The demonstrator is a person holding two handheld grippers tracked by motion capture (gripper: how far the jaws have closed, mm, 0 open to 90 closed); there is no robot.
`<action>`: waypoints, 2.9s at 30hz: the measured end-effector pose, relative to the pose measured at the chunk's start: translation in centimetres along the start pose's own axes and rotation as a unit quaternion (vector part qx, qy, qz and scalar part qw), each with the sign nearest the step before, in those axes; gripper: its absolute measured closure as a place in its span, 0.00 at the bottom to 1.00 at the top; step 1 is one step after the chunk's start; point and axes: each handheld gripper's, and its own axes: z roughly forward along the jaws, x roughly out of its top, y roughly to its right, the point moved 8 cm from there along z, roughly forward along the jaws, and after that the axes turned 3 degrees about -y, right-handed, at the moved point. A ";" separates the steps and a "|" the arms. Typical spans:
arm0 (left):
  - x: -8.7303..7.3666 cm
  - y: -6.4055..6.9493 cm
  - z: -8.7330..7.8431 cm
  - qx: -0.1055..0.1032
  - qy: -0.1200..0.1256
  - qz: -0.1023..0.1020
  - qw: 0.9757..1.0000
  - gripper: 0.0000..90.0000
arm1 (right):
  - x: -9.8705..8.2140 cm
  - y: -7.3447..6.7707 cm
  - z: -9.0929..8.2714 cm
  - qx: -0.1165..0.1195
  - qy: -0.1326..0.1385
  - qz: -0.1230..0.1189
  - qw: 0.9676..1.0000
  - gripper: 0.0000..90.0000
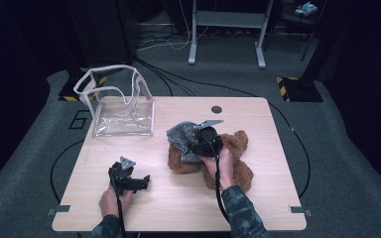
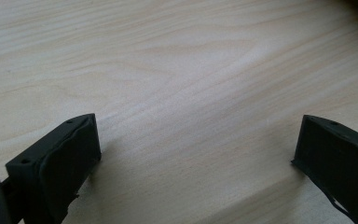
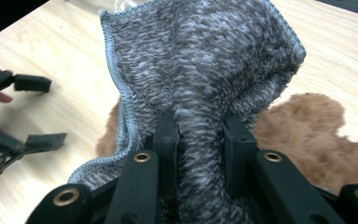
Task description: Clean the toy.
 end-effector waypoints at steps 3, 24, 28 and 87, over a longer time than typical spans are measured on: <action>0.0 0.0 0.0 0.000 -0.001 0.001 1.000 0.00 | -0.4 -0.9 -0.2 0.010 -0.004 -0.008 1.000 0.79; 0.0 0.0 0.0 0.000 -0.001 0.001 1.000 0.00 | -6.3 -4.0 1.1 0.045 -0.055 -0.039 0.997 0.79; 0.0 0.0 0.0 0.001 -0.001 0.001 1.000 0.00 | -8.2 -4.4 2.5 0.051 -0.083 -0.042 0.994 0.79; 0.0 0.0 0.0 0.001 0.000 0.001 1.000 0.00 | -1.5 -2.3 0.3 0.045 -0.029 -0.019 0.998 0.78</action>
